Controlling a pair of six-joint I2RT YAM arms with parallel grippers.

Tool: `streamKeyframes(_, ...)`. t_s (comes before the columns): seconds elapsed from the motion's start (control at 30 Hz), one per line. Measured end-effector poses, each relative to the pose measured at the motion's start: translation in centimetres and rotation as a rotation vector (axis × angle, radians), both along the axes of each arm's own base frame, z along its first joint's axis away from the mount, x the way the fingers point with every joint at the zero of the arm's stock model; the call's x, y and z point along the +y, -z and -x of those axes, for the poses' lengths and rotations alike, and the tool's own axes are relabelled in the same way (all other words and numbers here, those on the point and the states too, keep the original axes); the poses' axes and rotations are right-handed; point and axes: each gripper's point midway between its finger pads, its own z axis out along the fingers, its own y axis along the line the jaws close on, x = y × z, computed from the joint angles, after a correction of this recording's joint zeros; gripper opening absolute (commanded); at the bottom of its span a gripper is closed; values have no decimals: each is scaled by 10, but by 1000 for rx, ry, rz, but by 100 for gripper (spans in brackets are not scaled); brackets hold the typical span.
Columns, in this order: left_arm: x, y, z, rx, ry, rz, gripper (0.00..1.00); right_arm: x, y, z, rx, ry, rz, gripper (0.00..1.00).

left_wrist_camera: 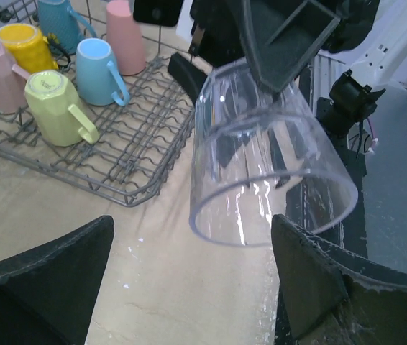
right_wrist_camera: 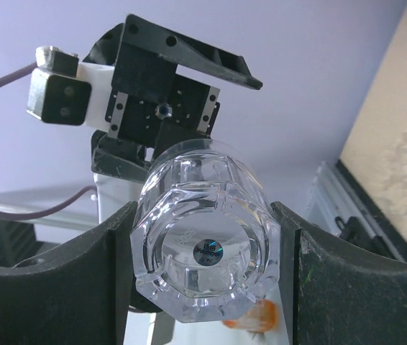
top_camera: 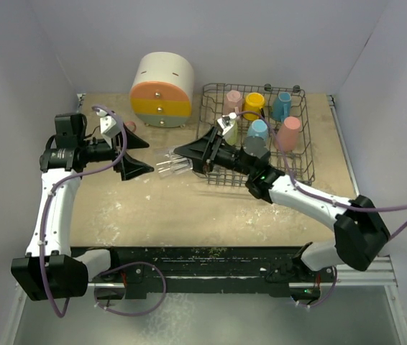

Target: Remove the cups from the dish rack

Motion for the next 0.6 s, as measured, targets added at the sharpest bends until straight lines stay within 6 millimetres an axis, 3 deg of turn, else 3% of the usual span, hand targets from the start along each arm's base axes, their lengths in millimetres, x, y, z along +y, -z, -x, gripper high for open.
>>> streamKeyframes(0.17, -3, -16, 10, -20, 16, 29, 85, 21, -2, 15, 30, -65, -69, 9)
streamKeyframes(0.3, -6, -32, 23, -60, 36, 48, 72, 28, -14, 29, 21, -98, -119, 10)
streamKeyframes(0.4, -8, -39, 30, -79, 49, 58, 50, 31, -26, 39, 6, -113, -167, 14)
streamKeyframes(0.6, -9, -42, 34, -64, 56, 68, 2, 38, -33, 44, 10, -111, -220, 48)
